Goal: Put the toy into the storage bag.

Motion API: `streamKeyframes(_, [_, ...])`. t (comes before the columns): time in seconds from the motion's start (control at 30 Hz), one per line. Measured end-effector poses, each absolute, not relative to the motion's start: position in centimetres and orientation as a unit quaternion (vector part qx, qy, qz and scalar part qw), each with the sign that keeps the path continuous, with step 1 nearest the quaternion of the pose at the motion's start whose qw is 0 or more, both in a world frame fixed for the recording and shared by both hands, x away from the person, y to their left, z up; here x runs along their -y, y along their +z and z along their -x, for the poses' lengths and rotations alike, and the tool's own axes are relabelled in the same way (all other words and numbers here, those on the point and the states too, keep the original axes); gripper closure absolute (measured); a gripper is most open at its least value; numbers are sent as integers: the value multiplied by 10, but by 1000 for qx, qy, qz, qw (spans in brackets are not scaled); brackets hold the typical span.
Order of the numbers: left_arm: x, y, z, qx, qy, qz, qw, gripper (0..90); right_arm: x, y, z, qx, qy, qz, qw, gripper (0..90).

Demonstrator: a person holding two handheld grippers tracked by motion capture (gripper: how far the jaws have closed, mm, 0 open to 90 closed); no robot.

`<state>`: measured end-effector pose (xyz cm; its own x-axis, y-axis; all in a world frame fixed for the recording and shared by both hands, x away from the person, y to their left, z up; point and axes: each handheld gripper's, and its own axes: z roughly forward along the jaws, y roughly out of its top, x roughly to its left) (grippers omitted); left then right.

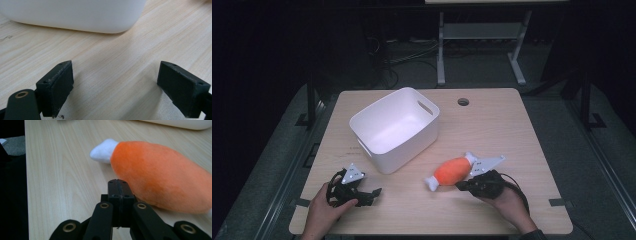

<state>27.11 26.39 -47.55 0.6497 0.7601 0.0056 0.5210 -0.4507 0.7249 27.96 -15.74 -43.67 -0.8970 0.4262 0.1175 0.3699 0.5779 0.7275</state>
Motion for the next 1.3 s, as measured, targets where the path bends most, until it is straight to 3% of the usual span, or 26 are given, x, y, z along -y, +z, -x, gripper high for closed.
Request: streamKeyframes(1.3, [-264, -476, -271, -385, 168, -834, 359, 128, 104, -441, -304, -903, 381, -197, 37, 897])
